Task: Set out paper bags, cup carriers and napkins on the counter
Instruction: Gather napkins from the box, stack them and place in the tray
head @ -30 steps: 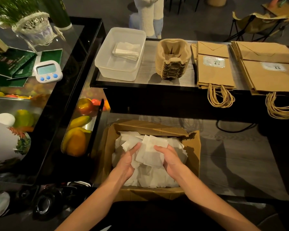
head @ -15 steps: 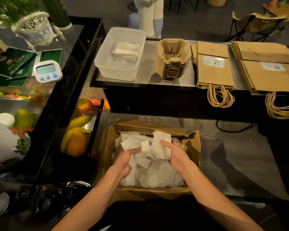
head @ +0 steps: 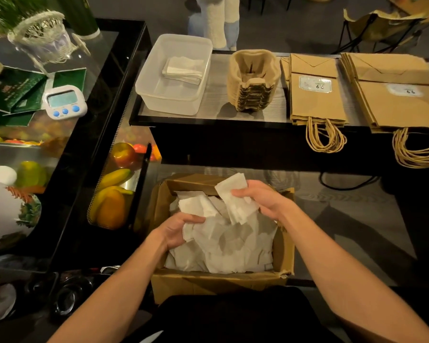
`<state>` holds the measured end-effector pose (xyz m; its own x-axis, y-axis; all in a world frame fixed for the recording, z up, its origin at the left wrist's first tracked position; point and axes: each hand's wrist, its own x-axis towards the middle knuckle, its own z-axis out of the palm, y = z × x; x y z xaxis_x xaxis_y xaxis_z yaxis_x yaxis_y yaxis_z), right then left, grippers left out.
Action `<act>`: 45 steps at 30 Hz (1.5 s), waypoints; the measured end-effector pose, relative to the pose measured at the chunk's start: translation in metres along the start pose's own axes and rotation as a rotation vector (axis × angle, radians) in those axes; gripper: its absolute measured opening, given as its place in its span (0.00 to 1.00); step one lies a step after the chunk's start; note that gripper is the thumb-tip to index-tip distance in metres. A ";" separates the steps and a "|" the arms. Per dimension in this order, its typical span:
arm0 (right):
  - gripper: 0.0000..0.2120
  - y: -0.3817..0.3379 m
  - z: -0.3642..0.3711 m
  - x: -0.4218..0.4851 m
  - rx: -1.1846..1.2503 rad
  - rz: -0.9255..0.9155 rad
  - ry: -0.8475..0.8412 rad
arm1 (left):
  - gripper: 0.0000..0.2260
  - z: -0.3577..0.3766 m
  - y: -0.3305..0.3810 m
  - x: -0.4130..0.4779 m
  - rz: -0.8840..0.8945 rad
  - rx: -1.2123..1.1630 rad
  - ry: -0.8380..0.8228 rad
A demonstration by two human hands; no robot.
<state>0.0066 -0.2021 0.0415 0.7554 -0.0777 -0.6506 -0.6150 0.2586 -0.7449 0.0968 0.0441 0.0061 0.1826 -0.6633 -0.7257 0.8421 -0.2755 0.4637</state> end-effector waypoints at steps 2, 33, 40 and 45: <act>0.19 -0.011 0.002 0.009 -0.103 0.030 -0.073 | 0.32 -0.002 0.007 0.001 -0.016 0.024 -0.071; 0.21 0.051 0.053 -0.024 0.726 -0.032 0.169 | 0.19 0.032 -0.020 0.008 0.300 -0.408 0.298; 0.24 0.049 0.047 -0.027 0.516 -0.031 0.187 | 0.18 0.037 -0.022 0.001 0.297 -0.422 0.258; 0.24 0.055 0.050 -0.027 0.647 0.130 0.099 | 0.20 0.037 -0.021 -0.007 0.257 -0.495 0.111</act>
<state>-0.0360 -0.1373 0.0254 0.6412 -0.0865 -0.7624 -0.4165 0.7952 -0.4406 0.0587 0.0293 0.0202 0.4429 -0.5812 -0.6827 0.8961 0.2621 0.3582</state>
